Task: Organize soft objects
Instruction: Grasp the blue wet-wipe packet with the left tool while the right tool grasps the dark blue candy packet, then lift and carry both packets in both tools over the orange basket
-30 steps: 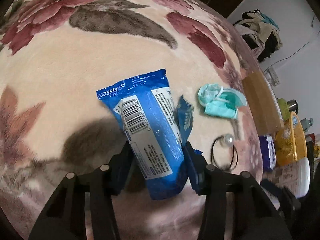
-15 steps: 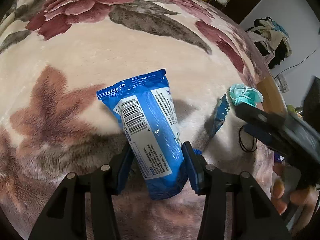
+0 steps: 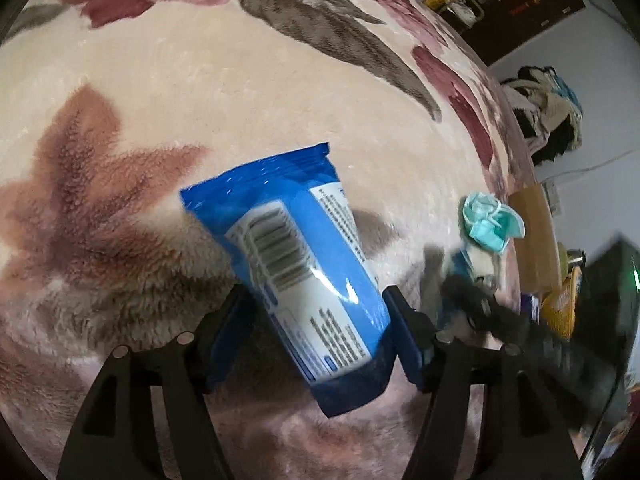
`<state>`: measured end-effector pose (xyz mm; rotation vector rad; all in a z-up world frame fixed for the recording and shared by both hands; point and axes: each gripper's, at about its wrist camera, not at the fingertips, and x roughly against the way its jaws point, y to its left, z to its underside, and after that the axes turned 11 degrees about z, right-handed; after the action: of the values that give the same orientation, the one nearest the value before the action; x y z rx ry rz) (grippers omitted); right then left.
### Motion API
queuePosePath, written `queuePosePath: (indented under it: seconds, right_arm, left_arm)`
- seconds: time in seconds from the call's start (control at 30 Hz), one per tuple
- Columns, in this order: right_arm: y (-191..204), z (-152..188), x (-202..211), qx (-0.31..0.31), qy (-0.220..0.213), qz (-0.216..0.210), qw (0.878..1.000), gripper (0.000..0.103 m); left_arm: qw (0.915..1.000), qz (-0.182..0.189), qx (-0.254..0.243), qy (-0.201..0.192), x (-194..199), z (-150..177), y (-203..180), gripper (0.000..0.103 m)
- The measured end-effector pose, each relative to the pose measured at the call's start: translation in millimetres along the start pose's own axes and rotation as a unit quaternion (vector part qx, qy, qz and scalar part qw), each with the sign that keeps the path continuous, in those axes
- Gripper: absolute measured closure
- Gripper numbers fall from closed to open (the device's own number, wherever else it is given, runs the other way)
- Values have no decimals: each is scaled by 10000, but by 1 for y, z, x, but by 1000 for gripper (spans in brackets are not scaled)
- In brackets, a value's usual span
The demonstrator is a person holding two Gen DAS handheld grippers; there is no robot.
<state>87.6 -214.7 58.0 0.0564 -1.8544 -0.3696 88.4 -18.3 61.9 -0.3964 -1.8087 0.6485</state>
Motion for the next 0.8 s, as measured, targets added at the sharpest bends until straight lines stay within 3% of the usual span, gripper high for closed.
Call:
queuePosePath:
  seconds: [0.2, 0.5, 0.8]
  right_arm:
    - [-3, 29, 27, 609, -242, 400, 9970, 81]
    - [-14, 55, 48, 471, -286, 443, 9975, 81]
    - [-26, 75, 80, 335, -483, 616, 9964, 81]
  left_arm:
    - [9992, -255, -313, -75, 8, 12, -11, 47]
    - [9981, -246, -569, 22, 31, 44, -24, 47]
    - [9948, 46, -985, 253, 42, 76, -61, 47]
